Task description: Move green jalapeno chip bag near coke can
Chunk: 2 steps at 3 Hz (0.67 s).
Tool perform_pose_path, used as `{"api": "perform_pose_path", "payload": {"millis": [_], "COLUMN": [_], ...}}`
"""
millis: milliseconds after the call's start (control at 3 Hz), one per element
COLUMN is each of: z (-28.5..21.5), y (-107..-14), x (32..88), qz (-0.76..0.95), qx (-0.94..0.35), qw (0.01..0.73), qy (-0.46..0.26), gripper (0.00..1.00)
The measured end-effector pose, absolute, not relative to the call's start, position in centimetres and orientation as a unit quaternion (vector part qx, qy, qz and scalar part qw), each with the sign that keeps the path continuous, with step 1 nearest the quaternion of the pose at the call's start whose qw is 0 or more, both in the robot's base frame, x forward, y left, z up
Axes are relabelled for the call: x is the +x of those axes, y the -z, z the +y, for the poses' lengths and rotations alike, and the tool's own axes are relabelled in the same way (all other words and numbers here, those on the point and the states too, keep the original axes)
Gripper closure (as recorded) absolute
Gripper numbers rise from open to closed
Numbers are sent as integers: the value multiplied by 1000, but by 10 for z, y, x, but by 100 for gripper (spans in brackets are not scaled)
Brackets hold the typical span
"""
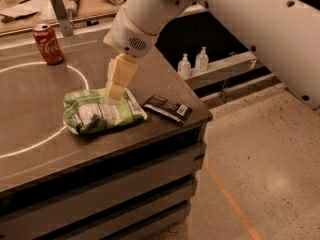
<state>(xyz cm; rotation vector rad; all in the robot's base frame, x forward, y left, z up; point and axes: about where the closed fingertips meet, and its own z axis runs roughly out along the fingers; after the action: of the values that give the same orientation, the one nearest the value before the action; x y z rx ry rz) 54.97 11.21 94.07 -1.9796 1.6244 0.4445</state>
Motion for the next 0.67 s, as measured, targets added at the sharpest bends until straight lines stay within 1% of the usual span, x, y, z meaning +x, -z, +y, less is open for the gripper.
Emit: {"api": "perform_pose_path", "payload": {"millis": [333,667], "z": [132,138], "y": [-912,-881], "x": [537,532], "qz": [594,599], "qx": [-741,-741], "qw": [254,238], "qy": [-184,-187], "gripper": [0,0]}}
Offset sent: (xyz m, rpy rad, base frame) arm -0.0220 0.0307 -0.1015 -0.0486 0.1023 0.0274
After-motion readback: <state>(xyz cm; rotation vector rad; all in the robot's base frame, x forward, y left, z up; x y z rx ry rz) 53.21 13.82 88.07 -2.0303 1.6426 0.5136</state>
